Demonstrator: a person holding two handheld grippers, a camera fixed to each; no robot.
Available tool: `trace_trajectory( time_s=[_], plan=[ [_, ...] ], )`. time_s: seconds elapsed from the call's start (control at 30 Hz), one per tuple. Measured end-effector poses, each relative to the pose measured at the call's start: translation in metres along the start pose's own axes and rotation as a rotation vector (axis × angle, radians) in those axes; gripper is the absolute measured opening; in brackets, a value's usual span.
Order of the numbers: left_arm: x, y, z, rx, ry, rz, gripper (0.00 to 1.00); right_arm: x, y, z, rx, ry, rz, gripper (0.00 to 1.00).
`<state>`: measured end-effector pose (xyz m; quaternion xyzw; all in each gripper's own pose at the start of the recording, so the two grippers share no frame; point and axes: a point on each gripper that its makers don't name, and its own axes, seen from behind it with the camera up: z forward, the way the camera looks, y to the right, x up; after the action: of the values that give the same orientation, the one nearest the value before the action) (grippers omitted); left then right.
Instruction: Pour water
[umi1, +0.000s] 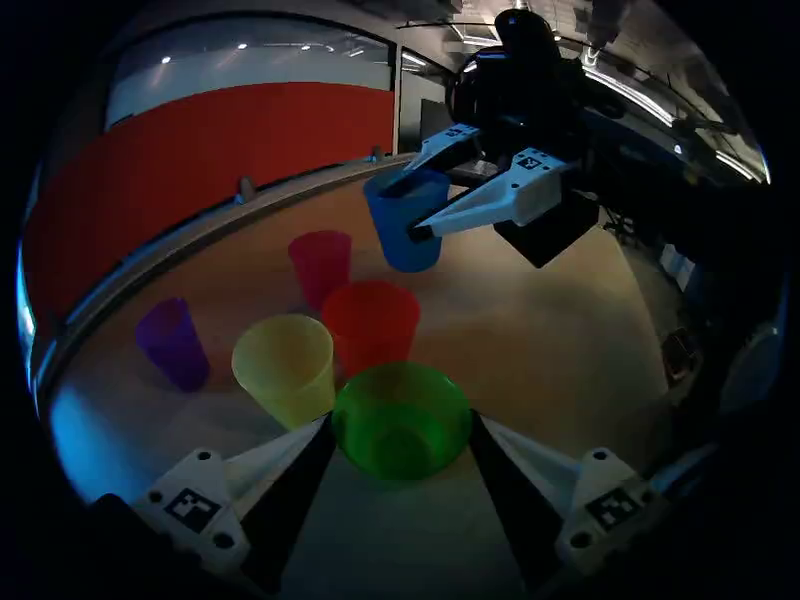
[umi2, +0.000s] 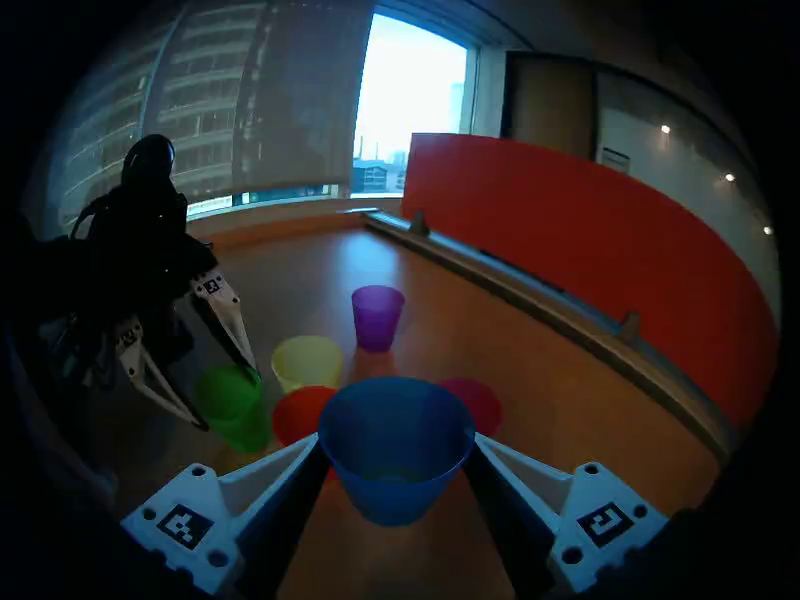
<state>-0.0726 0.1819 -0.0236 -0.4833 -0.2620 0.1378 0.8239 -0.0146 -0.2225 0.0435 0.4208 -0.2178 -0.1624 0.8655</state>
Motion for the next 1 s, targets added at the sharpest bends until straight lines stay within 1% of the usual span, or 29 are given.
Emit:
trace_trajectory(
  time_s=[0.2,0.27,0.33,0.57,0.87,1.0],
  plan=[
    [-0.005,-0.003,-0.004,0.015,-0.016,0.013,0.93,-0.006,-0.001,0.002,0.0,-0.001,0.01,0.91],
    [-0.006,-0.004,-0.006,0.02,-0.017,0.013,0.98,-0.008,-0.002,0.004,0.001,-0.002,0.016,0.91],
    [-0.008,-0.005,-0.008,0.021,-0.021,0.012,1.0,-0.011,-0.003,0.005,0.002,-0.003,0.024,0.91],
    [-0.018,-0.007,-0.015,0.035,-0.041,0.019,0.99,-0.027,-0.004,0.012,0.006,-0.027,0.042,0.91],
    [-0.026,-0.007,-0.025,0.048,-0.046,0.016,1.0,-0.053,-0.007,0.024,0.02,-0.081,0.06,0.91],
    [-0.029,-0.009,-0.028,0.061,-0.048,0.018,0.99,-0.059,-0.008,0.028,0.024,-0.086,0.069,0.91]
  ],
)
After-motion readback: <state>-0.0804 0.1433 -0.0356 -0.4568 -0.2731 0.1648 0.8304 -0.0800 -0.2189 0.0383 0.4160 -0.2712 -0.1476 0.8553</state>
